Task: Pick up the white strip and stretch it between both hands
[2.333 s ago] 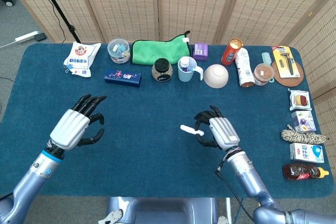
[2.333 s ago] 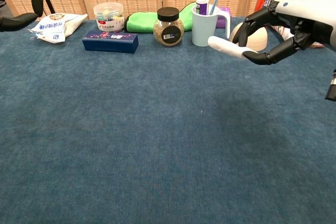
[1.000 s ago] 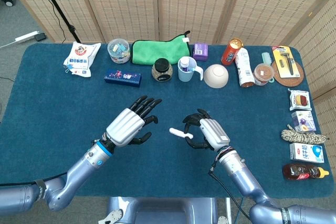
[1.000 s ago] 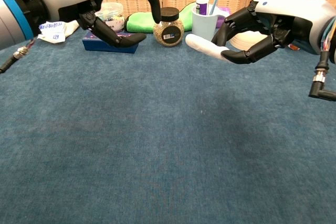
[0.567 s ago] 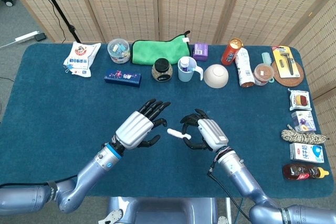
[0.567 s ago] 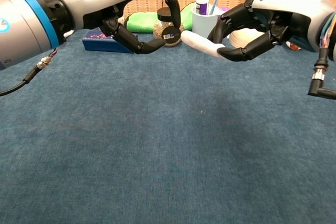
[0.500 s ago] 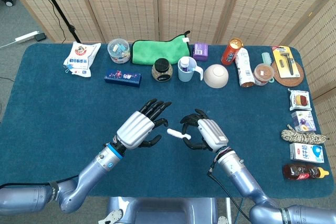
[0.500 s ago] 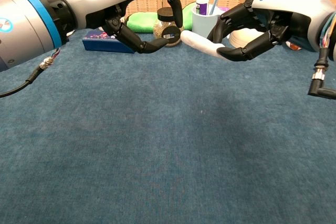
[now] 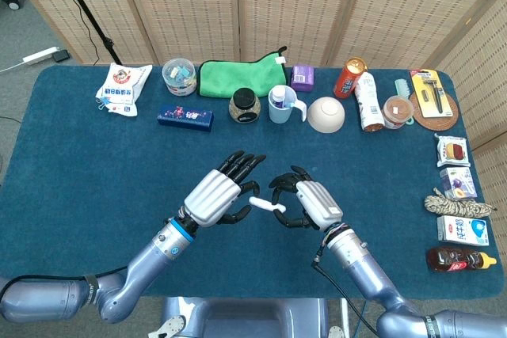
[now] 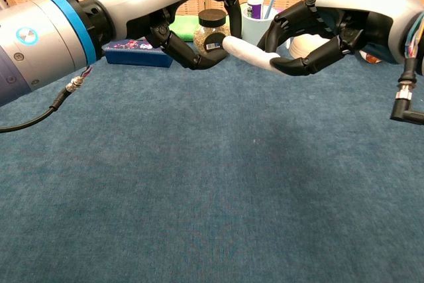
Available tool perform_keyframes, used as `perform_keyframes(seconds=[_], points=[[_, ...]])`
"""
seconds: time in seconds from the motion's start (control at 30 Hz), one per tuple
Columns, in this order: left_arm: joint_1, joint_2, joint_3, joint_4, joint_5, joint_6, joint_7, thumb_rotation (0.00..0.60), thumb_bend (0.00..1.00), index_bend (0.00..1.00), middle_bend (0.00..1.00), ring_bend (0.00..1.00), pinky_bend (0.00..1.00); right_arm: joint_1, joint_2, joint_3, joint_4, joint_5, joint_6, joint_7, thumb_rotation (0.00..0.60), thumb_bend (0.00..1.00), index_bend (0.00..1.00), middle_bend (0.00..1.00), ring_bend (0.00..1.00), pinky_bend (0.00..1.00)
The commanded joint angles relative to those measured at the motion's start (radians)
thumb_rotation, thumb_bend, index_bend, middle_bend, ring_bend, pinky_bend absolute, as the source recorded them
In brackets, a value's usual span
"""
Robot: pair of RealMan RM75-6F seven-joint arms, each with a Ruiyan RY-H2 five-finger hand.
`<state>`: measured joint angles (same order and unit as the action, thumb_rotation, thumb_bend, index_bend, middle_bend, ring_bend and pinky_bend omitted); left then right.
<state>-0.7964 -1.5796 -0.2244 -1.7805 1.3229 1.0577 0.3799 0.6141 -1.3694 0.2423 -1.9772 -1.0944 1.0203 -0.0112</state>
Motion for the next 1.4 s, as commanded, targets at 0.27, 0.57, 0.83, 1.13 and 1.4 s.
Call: perform_keyframes(seconds=[0.27, 0.57, 0.83, 1.13, 1.4], points=[[-0.008, -0.021, -0.002, -0.005, -0.01, 0.014, -0.006, 0.547, 0.37, 0.47, 0.0, 0.0, 0.0, 0.006, -0.001, -0.007, -0.008, -0.001, 0.0, -0.005, 0.6, 0.59, 0.63, 0.3, 0.21, 0.0], [-0.01, -0.029, 0.004, -0.003, -0.021, 0.023, 0.005, 0.554, 0.37, 0.5, 0.0, 0.0, 0.0, 0.01, -0.003, -0.011, -0.012, 0.0, 0.0, -0.002, 0.6, 0.59, 0.63, 0.3, 0.21, 0.0], [-0.015, -0.043, 0.0, 0.002, -0.03, 0.03, 0.004, 0.589, 0.37, 0.55, 0.0, 0.0, 0.0, 0.01, -0.001, -0.016, -0.015, -0.007, 0.0, 0.006, 0.6, 0.59, 0.63, 0.3, 0.21, 0.0], [-0.02, -0.065, -0.007, 0.015, -0.043, 0.041, 0.005, 0.6, 0.4, 0.65, 0.0, 0.0, 0.0, 0.008, 0.005, -0.018, -0.014, -0.009, -0.003, 0.021, 0.6, 0.59, 0.63, 0.3, 0.21, 0.0], [-0.026, -0.087, -0.016, 0.031, -0.064, 0.046, 0.007, 0.6, 0.46, 0.73, 0.0, 0.0, 0.0, 0.008, 0.01, -0.019, -0.012, -0.013, -0.007, 0.034, 0.6, 0.59, 0.63, 0.3, 0.21, 0.0]])
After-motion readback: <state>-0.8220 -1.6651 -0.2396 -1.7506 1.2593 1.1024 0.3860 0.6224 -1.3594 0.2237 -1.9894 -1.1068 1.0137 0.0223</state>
